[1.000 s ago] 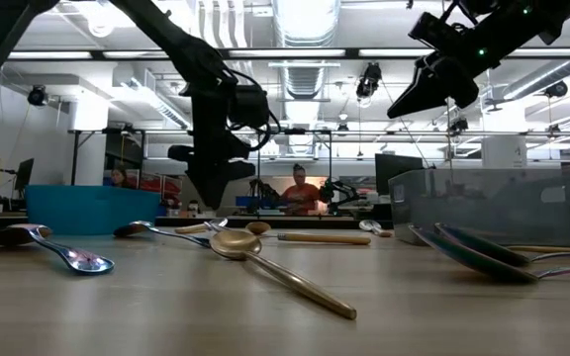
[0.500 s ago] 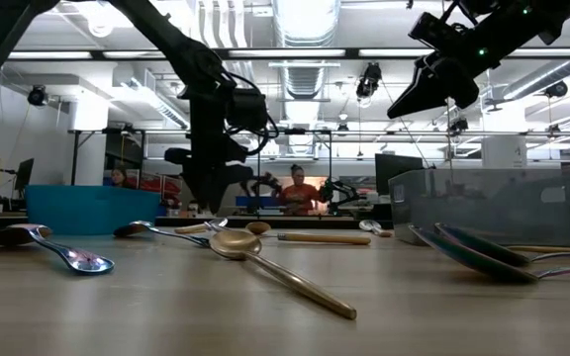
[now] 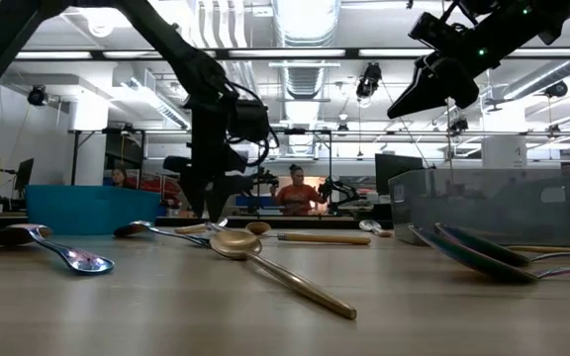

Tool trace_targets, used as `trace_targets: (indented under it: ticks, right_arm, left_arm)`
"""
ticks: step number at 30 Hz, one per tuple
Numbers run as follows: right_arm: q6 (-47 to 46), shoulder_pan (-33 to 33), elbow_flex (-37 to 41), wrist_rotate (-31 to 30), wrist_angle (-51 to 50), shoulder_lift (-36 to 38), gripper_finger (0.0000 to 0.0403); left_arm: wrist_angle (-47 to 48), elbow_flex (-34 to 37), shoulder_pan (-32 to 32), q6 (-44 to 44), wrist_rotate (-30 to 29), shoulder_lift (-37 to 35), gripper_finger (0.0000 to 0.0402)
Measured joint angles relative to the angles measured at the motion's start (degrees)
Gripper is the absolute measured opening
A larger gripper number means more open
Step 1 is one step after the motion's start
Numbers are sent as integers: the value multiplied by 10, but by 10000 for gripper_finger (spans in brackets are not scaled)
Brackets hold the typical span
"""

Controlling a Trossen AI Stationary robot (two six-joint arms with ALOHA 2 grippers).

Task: Sort silverware by color (type)
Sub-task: Put the yellow spoon into the yellow bin

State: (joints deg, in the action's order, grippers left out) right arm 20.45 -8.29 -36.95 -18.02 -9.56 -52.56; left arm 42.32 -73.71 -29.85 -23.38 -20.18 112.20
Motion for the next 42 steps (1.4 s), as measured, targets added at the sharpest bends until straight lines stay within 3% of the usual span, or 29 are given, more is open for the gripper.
trace_targets:
  ticks: [11,30,42]
  right_arm:
    - [1,0,0,0,0,0,43]
    - [5,0,5,0,0,0,43]
    - [6,0,6,0,0,0,43]
  left_arm:
    - [-3,-8,-1,3,-4,29,190]
    - [-19,-7,-4,-7,31,30,82]
    - [-27,-6,-7,4,31,30,108]
